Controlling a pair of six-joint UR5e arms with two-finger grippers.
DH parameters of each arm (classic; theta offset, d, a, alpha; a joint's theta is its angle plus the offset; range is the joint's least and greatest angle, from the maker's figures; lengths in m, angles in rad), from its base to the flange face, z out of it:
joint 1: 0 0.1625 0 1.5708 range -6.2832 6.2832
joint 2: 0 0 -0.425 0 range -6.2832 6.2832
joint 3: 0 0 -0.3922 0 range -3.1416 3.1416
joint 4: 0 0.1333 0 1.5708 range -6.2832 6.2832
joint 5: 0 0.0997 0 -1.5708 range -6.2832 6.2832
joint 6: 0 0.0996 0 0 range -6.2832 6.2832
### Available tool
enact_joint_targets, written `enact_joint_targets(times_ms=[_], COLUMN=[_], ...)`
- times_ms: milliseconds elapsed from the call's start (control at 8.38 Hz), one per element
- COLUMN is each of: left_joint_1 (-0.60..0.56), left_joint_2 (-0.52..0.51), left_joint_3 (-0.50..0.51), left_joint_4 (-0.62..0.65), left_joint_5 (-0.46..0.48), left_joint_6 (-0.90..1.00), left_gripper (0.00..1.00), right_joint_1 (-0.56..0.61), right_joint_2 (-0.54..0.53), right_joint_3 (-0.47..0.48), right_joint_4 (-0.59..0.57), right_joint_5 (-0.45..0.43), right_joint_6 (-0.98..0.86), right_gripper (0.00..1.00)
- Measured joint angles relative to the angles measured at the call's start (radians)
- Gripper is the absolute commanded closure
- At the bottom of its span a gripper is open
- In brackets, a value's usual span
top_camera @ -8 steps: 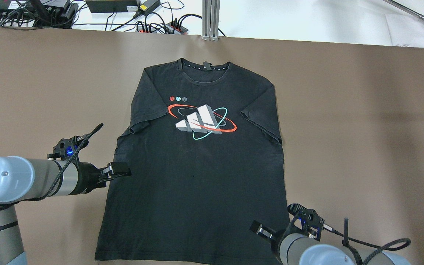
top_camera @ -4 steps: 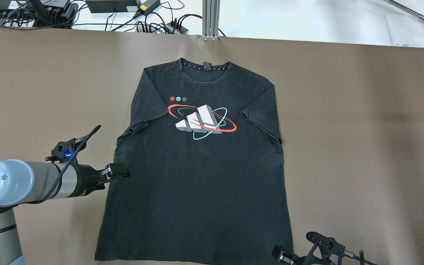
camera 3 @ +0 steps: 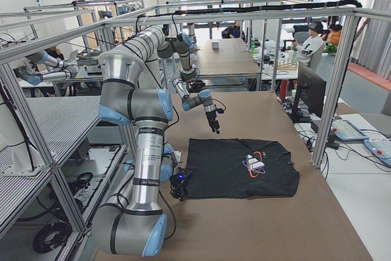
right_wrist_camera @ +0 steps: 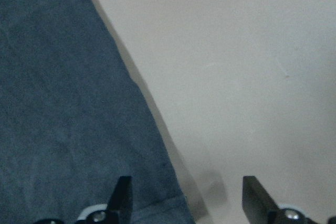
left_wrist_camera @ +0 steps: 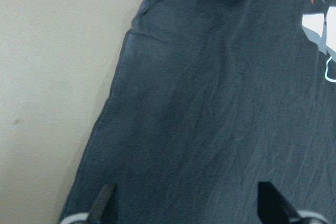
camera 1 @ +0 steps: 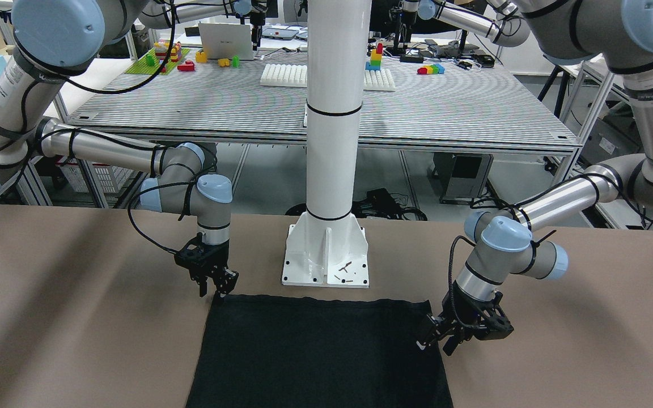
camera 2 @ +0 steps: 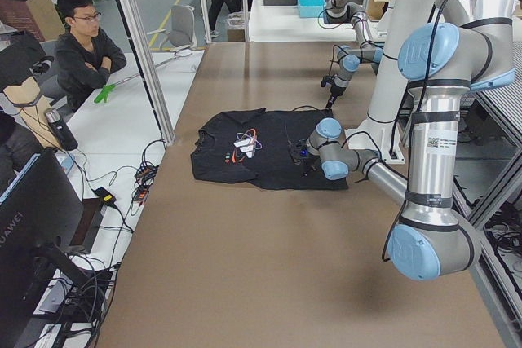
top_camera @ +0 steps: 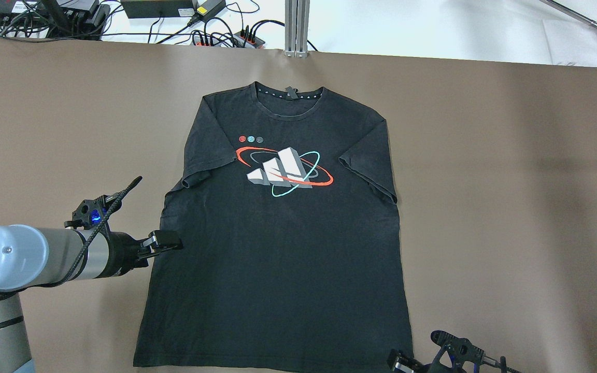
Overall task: Fold clothes
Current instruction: 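Move both grippers down to the hem corners nearest the robot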
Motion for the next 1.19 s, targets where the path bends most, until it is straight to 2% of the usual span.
enact_joint_targets(times_ms=[119,836,955,1074,1194], left_joint_1=[0.0,0.004,0.02,0.078,0.182], left_joint_2=[-0.002,0.0,0.015,0.055,0.112], left_joint_3=[0.0,-0.006,-0.028,-0.058,-0.094], left_joint_4=[0.0,0.001,0.001,0.001,0.001], left_joint_5=[0.0,0.002,0.012,0.065,0.178], left_joint_6=[0.0,-0.016,-0.056,-0.101,-0.143], left_gripper=[0.06,0.07,0.12,0.18,0.27], right_joint_1=[-0.001,-0.02,-0.02,-0.02,-0.02], right_joint_2=[0.005,0.012,0.009,0.006,0.003], right_joint_3=[0.0,0.01,0.023,0.036,0.045], right_joint_4=[0.0,-0.001,-0.001,-0.001,-0.001], right_joint_5=[0.0,-0.013,-0.013,-0.012,-0.011], right_joint_6=[0.0,0.001,0.001,0.001,0.0], right_gripper=[0.99,1.0,1.0,1.0,1.0])
